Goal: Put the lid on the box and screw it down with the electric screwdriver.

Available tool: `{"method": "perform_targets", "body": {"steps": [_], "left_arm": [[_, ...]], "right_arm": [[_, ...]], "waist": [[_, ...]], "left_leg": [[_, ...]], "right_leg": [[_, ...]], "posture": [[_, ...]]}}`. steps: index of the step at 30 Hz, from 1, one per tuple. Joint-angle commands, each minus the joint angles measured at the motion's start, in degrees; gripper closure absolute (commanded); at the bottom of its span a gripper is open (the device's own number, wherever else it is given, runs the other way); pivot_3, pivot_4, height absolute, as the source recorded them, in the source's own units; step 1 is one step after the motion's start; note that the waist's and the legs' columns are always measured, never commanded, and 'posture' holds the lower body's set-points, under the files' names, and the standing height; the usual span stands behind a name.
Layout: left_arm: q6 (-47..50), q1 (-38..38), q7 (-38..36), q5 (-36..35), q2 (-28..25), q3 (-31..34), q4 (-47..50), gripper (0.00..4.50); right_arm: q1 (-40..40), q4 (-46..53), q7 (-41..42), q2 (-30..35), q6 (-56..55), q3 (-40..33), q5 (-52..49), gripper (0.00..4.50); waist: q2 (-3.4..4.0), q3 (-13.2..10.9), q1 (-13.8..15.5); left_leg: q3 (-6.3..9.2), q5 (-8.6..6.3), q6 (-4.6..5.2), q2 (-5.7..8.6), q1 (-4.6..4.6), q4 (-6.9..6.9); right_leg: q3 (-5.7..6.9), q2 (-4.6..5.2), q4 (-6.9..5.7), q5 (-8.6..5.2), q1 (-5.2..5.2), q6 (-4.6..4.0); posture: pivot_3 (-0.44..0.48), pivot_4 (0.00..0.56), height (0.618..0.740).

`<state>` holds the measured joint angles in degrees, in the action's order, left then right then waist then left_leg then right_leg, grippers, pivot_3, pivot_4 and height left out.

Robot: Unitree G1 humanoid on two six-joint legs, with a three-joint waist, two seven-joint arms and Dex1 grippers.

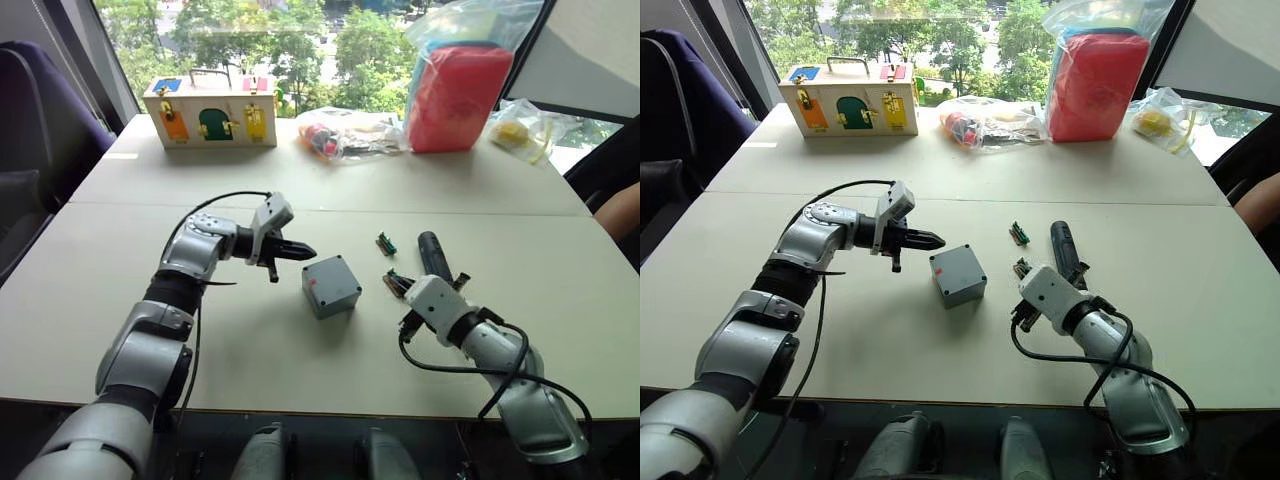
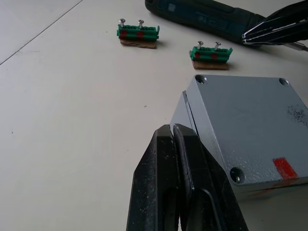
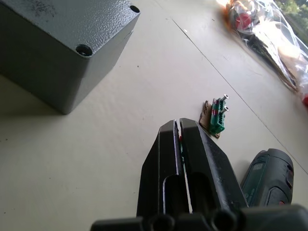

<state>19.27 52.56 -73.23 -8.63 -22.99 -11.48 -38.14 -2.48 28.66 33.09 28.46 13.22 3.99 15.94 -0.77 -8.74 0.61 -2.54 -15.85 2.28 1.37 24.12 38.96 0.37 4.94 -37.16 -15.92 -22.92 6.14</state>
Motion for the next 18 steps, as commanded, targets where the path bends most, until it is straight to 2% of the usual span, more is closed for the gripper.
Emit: {"method": "perform_targets", "body": {"steps": [1, 4, 9, 18], "left_arm": [[-0.9, 1.8, -0.4, -0.5, 0.0, 1.2, 0.4, 4.50], [-1.2, 2.1, 0.0, -0.4, 0.4, 1.3, -0.3, 4.50], [-1.0, 1.8, 0.0, -0.4, 0.6, 1.1, 0.5, 4.50], [0.8, 0.1, -0.1, -0.7, -0.2, 1.1, 3.8, 4.50]], "right_arm": [[-1.3, 4.4, 5.4, 1.2, -1.4, -1.2, -8.9, 4.45], [-1.0, 4.2, 8.1, 1.5, -0.3, -0.7, -13.6, 4.45], [0.7, 4.4, 12.2, 1.6, 1.3, 4.2, -18.2, 4.45], [5.4, -0.8, 9.9, 0.3, -0.3, 8.5, -16.7, 4.45]], "waist": [[0.00, 0.0, 0.0], [0.00, 0.0, 0.0], [0.00, 0.0, 0.0], [0.00, 0.0, 0.1]], "left_leg": [[0.00, 0.00, 0.00, 0.00, 0.00, 0.00], [0.00, 0.00, 0.01, 0.00, -0.01, 0.03], [0.01, -0.02, 0.04, 0.00, 0.00, 0.03], [0.02, -0.02, 0.03, 0.00, 0.00, 0.04]], "right_leg": [[-0.01, 0.00, 0.01, 0.00, 0.01, 0.00], [0.00, 0.00, 0.00, 0.00, 0.03, 0.01], [0.00, 0.06, 0.03, 0.00, 0.03, 0.00], [-0.01, 0.12, 0.03, 0.00, 0.02, 0.00]], "posture": [[0.000, 0.150, 0.740], [0.000, 0.150, 0.740], [0.000, 0.150, 0.740], [0.000, 0.150, 0.740]]}}
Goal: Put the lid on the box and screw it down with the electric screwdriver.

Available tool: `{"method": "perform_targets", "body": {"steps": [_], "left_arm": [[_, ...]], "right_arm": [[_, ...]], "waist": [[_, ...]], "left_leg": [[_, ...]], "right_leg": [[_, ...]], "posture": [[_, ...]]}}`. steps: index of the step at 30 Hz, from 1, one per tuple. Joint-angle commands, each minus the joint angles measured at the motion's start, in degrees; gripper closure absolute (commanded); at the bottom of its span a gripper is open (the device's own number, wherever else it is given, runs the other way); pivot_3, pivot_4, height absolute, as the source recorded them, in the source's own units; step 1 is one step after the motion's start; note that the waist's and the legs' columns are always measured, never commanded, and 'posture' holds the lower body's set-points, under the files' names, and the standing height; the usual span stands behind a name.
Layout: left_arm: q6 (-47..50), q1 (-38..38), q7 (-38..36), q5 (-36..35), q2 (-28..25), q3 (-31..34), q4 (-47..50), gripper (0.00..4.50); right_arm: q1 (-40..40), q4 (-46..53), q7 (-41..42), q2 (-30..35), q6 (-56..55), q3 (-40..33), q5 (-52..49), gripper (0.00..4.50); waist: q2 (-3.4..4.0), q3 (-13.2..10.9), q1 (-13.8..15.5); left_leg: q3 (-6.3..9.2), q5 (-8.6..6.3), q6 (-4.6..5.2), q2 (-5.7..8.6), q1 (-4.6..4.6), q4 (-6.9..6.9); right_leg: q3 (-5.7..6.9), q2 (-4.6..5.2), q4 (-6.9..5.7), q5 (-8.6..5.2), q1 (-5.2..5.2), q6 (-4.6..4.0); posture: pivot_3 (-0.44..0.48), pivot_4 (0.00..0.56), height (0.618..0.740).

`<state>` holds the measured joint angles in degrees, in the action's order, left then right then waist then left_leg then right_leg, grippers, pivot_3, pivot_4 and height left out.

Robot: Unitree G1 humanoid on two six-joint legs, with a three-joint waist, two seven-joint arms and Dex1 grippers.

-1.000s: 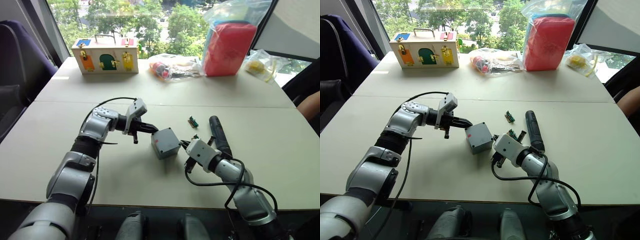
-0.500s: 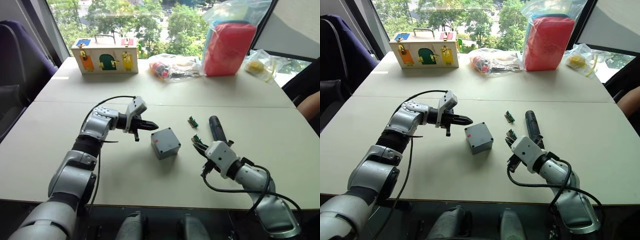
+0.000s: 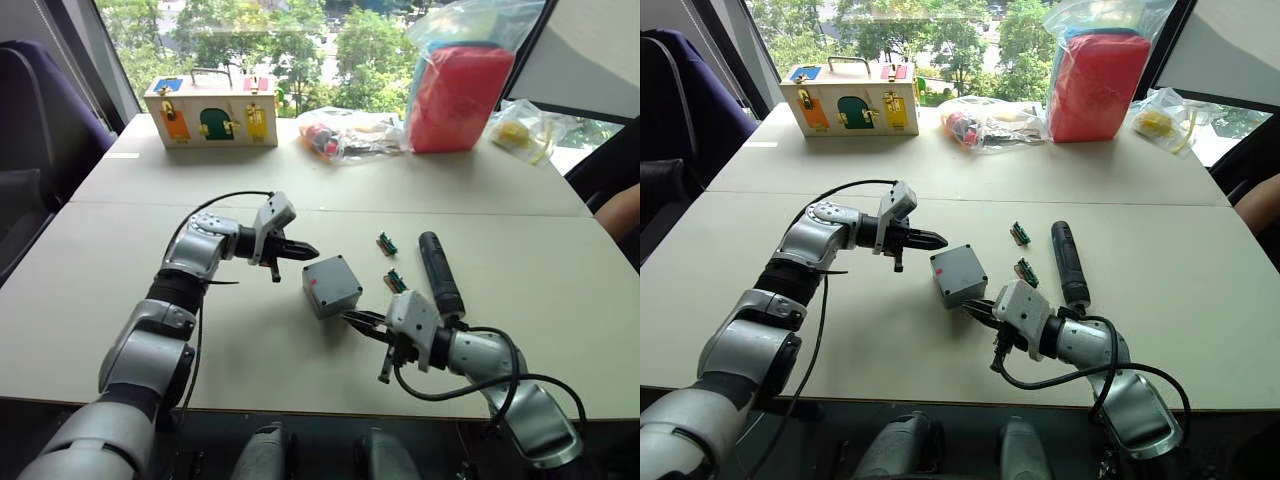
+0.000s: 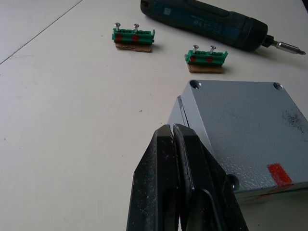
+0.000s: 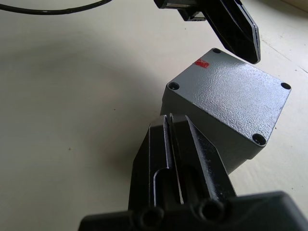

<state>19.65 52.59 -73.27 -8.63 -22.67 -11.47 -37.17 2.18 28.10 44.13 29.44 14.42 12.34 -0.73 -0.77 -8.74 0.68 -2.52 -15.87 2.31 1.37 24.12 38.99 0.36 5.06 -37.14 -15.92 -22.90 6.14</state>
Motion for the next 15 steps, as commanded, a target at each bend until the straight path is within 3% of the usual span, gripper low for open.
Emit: {"method": "perform_targets", "body": {"steps": [1, 15], "left_arm": [[0.7, -0.1, 0.1, -0.7, -0.6, 1.1, 3.1, 4.50], [3.1, -1.6, -0.6, -0.6, -1.2, 0.2, 6.0, 4.50]], "right_arm": [[0.9, -0.5, -1.3, -0.7, -1.7, 0.4, 0.0, 4.45], [2.0, -2.7, -2.7, -0.7, -4.3, 1.8, 0.2, 4.45]], "waist": [[0.00, 0.0, 0.0], [0.00, 0.0, 0.0]], "left_leg": [[0.00, 0.00, 0.00, 0.00, 0.00, 0.00], [0.00, 0.00, -0.01, 0.00, 0.01, 0.00]], "right_leg": [[0.00, 0.00, 0.00, 0.00, 0.00, 0.00], [0.00, 0.05, 0.00, 0.00, -0.01, -0.01]], "posture": [[0.000, 0.150, 0.740], [0.000, 0.150, 0.740]]}}
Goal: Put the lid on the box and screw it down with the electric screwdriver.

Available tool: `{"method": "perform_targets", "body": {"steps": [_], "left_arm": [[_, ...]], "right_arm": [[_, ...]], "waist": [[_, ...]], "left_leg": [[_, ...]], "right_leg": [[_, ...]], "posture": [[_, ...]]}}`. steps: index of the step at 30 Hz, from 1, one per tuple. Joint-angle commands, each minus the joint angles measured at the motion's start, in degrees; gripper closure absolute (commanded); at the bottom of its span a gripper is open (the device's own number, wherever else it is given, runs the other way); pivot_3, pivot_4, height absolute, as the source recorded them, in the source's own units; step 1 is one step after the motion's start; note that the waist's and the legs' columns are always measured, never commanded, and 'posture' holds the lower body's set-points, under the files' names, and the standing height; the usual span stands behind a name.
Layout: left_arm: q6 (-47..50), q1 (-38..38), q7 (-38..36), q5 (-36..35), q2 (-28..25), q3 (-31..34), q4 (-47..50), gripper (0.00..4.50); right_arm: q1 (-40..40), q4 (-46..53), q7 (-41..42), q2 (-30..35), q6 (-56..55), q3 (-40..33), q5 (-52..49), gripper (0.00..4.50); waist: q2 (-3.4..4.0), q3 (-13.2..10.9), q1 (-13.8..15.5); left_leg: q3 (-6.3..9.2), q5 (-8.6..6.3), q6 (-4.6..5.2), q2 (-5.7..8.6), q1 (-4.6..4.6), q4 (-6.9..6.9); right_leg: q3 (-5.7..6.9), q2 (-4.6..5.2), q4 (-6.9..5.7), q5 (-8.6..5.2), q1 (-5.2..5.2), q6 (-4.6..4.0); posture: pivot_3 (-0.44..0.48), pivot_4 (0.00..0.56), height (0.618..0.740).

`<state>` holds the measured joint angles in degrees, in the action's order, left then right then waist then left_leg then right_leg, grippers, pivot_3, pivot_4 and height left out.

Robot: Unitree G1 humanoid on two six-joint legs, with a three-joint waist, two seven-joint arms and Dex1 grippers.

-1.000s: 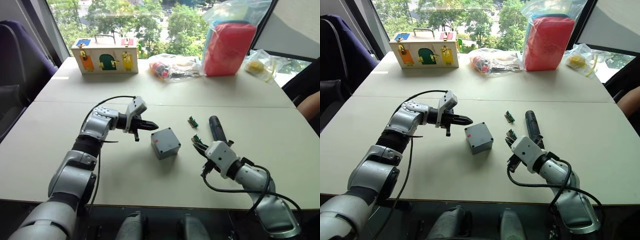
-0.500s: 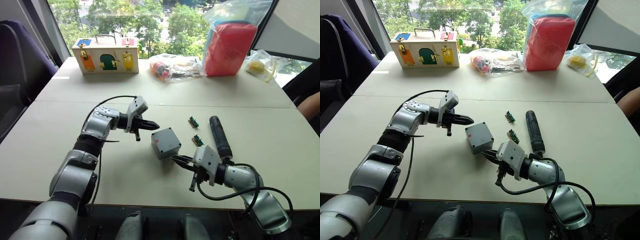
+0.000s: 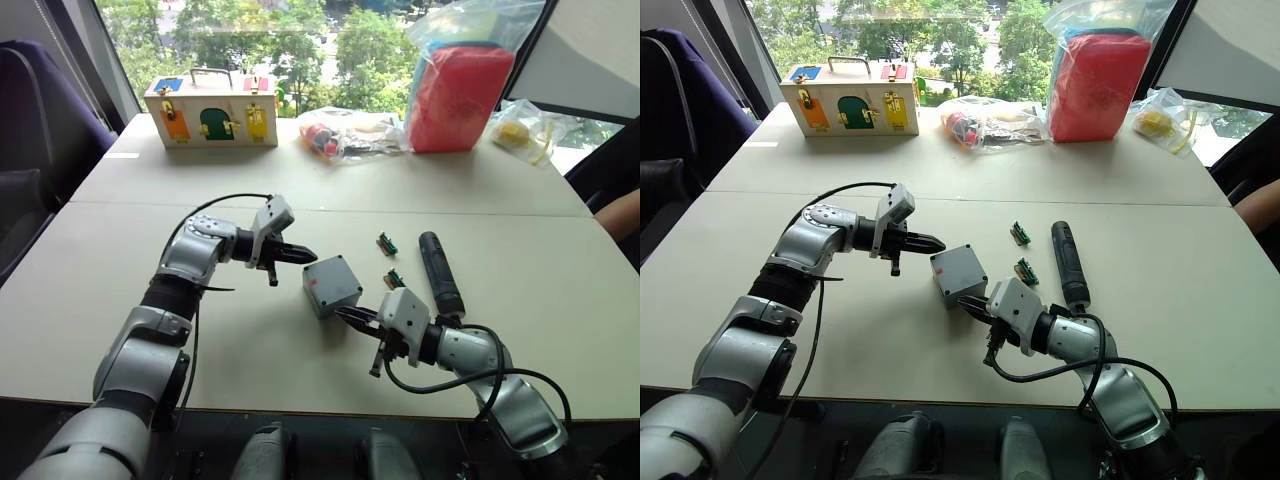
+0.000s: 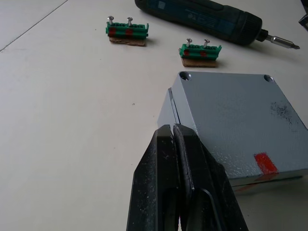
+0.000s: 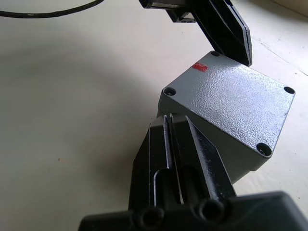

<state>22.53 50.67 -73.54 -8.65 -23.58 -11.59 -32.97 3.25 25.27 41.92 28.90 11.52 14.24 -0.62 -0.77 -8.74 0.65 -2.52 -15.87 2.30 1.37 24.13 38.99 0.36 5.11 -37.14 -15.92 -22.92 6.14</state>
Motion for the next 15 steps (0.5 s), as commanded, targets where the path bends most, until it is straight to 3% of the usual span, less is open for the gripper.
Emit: {"method": "perform_targets", "body": {"steps": [1, 15], "left_arm": [[0.5, 0.2, -0.4, -0.6, -0.3, 0.3, 2.1, 4.50], [2.0, -0.7, -0.3, -0.9, -0.8, 0.5, 4.0, 4.50]], "right_arm": [[1.1, -0.2, -0.6, -0.2, -1.6, 0.0, 0.3, 4.45], [2.5, -2.9, -1.5, -0.7, -3.2, 0.7, 1.1, 4.45]], "waist": [[0.00, 0.0, 0.0], [0.00, 0.0, -0.1]], "left_leg": [[0.00, 0.00, 0.00, 0.00, 0.00, 0.00], [0.00, 0.00, 0.00, 0.00, 0.01, -0.01]], "right_leg": [[0.00, 0.00, 0.00, 0.00, 0.00, 0.00], [0.00, 0.02, 0.00, 0.00, -0.02, 0.00]], "posture": [[0.000, 0.150, 0.740], [0.000, 0.150, 0.740]]}}
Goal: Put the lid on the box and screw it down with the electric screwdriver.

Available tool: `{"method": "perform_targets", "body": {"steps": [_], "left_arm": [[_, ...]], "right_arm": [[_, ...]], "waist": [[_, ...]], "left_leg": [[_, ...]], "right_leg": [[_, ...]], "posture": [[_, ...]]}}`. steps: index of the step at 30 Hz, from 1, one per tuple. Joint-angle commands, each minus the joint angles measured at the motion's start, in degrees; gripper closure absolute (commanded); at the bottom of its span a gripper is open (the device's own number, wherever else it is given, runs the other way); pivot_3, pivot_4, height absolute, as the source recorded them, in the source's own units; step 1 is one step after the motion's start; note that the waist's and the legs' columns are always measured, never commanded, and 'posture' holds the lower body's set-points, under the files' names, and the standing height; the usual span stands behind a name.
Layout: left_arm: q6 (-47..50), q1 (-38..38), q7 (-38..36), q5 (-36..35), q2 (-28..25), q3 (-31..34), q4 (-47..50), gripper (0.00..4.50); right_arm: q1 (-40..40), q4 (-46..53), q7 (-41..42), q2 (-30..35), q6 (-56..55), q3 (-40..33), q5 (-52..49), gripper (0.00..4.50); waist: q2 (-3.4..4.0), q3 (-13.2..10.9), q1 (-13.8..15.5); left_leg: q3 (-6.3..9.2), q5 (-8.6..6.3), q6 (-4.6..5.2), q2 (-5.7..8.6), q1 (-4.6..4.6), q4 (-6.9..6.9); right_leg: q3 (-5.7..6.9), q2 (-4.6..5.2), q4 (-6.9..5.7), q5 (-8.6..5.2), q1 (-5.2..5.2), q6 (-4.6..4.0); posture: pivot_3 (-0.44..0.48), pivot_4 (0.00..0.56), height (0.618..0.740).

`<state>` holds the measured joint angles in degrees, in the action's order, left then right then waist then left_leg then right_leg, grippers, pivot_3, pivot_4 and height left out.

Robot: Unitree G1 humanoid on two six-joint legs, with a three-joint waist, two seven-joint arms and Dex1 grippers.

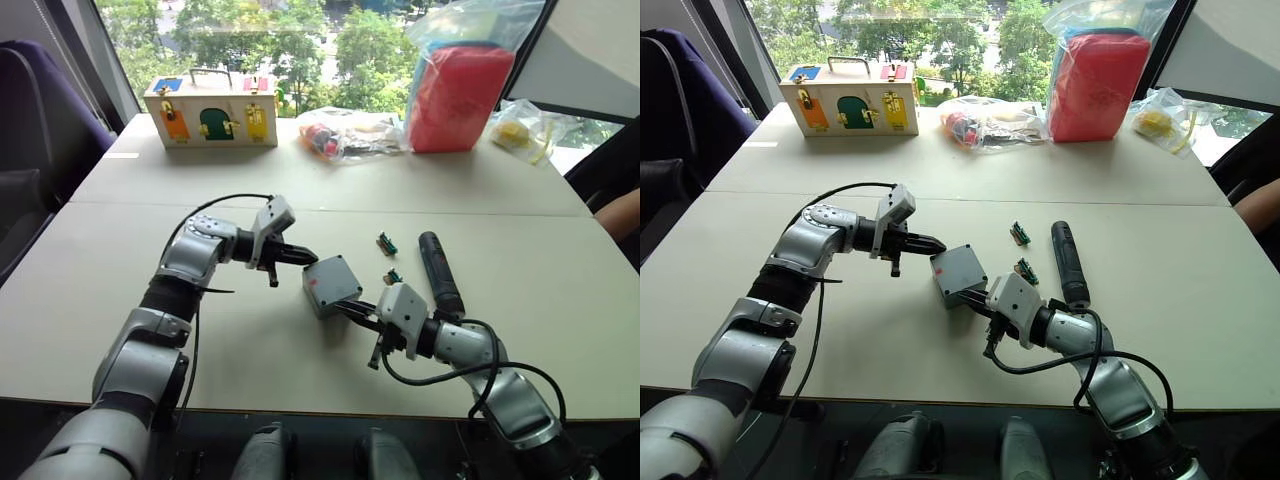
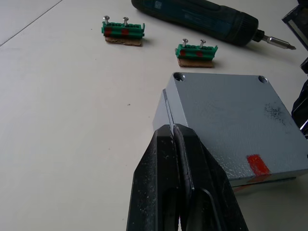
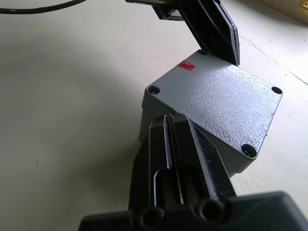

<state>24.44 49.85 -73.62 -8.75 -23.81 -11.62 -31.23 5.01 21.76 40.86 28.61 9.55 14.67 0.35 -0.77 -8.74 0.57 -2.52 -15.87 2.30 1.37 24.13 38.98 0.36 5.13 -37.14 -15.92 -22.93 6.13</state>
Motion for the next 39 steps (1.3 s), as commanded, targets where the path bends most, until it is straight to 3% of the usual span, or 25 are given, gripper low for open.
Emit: {"method": "perform_targets", "body": {"steps": [1, 39], "left_arm": [[0.1, 0.1, -0.2, -0.7, -0.6, 0.5, 2.3, 4.50], [-1.0, 2.0, 1.3, -1.4, 0.0, 1.9, -1.0, 4.50]], "right_arm": [[0.7, 0.6, -0.4, -0.5, -1.3, 0.3, 0.1, 4.45], [0.8, 1.3, -0.4, -0.3, -1.1, 0.6, 0.6, 4.45]], "waist": [[0.00, 0.0, 0.0], [0.00, 0.0, 0.0]], "left_leg": [[0.00, 0.00, 0.00, 0.00, 0.00, 0.00], [0.00, 0.01, -0.05, 0.00, 0.20, -0.01]], "right_leg": [[0.00, 0.00, 0.00, 0.00, 0.00, 0.00], [-0.01, 0.08, -0.03, 0.01, -0.22, -0.02]], "posture": [[0.000, 0.150, 0.740], [0.000, 0.150, 0.740]]}}
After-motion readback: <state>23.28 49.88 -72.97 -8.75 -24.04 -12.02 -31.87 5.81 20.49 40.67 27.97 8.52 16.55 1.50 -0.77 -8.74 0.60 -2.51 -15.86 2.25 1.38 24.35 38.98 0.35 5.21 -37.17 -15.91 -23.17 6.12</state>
